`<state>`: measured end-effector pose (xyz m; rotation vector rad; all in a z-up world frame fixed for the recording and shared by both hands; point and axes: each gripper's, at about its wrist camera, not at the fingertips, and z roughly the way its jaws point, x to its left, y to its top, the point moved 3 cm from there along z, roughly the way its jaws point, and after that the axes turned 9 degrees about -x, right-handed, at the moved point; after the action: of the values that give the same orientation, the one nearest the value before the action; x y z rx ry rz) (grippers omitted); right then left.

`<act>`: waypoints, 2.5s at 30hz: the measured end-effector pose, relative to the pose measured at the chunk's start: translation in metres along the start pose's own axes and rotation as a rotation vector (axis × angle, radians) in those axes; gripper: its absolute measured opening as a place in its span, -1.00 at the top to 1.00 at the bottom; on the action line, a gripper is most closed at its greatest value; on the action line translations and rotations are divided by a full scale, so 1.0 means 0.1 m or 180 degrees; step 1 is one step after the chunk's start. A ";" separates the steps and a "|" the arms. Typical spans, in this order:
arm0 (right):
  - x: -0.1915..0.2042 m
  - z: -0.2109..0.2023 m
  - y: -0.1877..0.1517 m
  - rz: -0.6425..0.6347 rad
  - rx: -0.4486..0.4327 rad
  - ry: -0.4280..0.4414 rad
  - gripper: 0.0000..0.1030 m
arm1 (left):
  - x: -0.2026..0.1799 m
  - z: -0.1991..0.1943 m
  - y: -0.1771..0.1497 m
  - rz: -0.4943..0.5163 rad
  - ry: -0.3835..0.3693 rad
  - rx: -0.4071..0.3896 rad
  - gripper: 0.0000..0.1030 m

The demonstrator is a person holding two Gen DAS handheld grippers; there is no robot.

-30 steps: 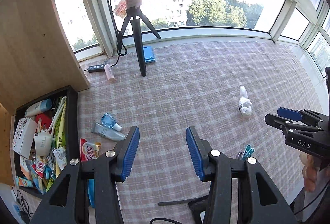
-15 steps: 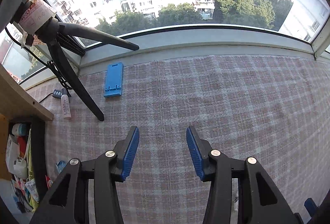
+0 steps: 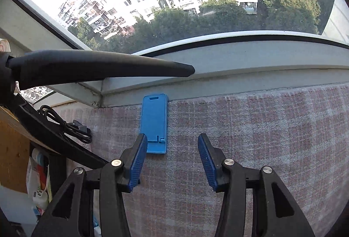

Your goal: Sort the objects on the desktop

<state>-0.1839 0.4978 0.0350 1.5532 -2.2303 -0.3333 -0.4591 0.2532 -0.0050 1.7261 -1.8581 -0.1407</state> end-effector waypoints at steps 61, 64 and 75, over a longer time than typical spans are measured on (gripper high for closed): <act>3.15 0.67 0.29 -0.4967 -0.0235 0.1657 0.03 | 3.51 -1.17 -2.33 -0.1267 -0.0131 0.0221 0.04; 3.23 0.79 0.34 -0.5001 -0.0174 0.1774 0.03 | 3.65 -0.96 -2.33 -0.1419 -0.0129 0.0263 0.04; 3.40 1.08 0.45 -0.5054 -0.0139 0.1895 0.03 | 3.82 -0.76 -2.37 -0.1589 -0.0066 0.0316 0.04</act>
<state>-0.3733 0.1924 0.0206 2.5751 -0.2227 -0.2388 -0.2081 -0.1178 0.0812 2.2359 -1.4314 -0.2655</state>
